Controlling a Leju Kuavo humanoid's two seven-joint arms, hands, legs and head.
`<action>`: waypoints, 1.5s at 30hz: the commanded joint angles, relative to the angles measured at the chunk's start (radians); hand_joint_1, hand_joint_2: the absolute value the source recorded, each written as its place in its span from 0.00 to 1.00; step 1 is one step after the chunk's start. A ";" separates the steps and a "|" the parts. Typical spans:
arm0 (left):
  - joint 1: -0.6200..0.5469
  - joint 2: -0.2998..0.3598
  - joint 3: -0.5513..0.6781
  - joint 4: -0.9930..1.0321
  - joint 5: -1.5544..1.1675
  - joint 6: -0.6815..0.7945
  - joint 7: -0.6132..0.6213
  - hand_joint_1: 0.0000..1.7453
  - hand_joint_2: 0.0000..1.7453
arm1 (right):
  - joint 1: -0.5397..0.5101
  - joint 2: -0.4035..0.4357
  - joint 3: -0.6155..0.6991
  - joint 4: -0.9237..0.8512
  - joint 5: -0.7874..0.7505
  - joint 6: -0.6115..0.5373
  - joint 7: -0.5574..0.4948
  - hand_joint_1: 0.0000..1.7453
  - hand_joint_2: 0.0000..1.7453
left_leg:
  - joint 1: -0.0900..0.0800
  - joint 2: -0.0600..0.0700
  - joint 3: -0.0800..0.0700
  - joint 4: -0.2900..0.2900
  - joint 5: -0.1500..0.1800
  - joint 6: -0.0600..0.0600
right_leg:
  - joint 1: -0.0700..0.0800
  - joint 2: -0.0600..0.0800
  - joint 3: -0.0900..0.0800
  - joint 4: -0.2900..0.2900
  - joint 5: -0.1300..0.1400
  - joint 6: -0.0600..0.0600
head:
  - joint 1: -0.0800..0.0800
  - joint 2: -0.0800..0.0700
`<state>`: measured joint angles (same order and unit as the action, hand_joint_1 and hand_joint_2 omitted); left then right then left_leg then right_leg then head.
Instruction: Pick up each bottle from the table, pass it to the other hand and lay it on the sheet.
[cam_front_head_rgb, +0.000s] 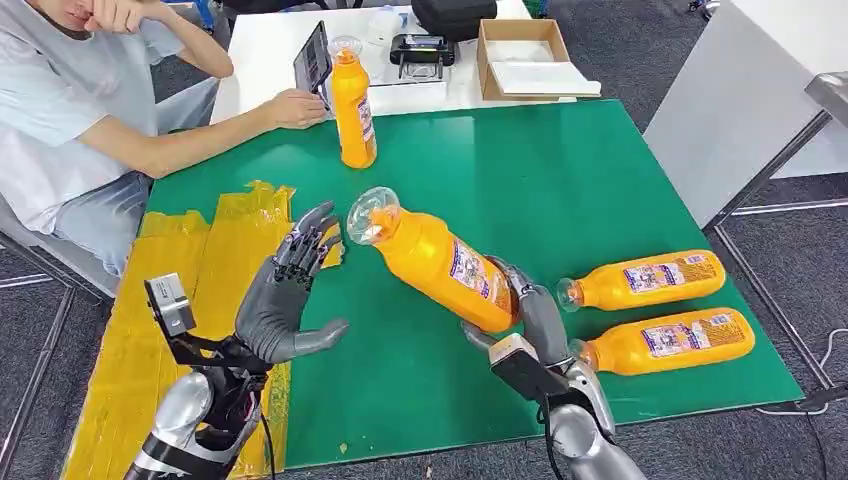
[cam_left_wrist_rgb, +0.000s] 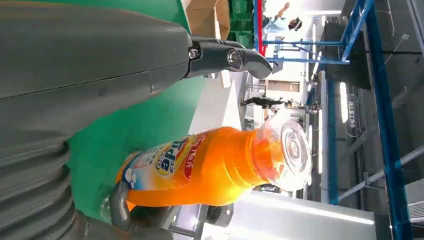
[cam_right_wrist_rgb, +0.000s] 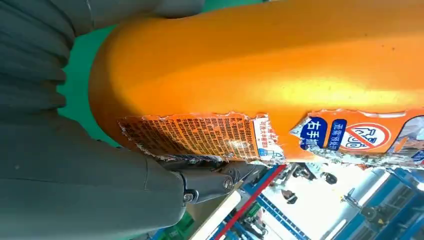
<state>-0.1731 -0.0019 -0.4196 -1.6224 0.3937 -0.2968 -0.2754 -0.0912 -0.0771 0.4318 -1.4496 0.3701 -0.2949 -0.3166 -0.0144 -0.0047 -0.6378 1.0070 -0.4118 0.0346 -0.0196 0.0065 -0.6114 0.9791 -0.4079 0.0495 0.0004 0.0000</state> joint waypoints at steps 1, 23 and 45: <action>-0.032 0.008 -0.031 0.035 -0.014 -0.005 0.002 0.00 1.00 | -0.058 0.007 0.052 0.078 0.002 0.020 0.002 1.00 1.00 | 0.003 0.002 0.007 0.002 -0.003 -0.004 | 0.003 0.001 0.008 0.000 -0.001 -0.003 | 0.000 0.000; -0.096 0.018 -0.092 0.164 0.169 -0.078 0.170 0.00 1.00 | -0.116 0.045 0.187 0.153 0.125 0.015 -0.018 1.00 1.00 | 0.001 0.000 0.003 0.000 0.000 -0.002 | 0.001 -0.001 0.003 -0.001 0.000 -0.002 | 0.000 0.000; -0.097 -0.019 -0.068 0.152 0.239 -0.021 0.152 1.00 1.00 | -0.179 0.072 0.313 0.315 0.100 0.027 -0.035 1.00 1.00 | 0.003 0.000 0.006 0.000 -0.002 -0.003 | 0.002 -0.001 0.007 -0.001 -0.001 -0.003 | 0.000 0.000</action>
<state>-0.2353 -0.0065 -0.4822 -1.5122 0.6203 -0.3350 -0.1213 -0.2240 -0.0054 0.6687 -1.2608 0.4700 -0.2670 -0.3456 -0.0141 -0.0044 -0.6384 1.0070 -0.4115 0.0345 -0.0194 0.0066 -0.6125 0.9792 -0.4078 0.0494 0.0004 0.0000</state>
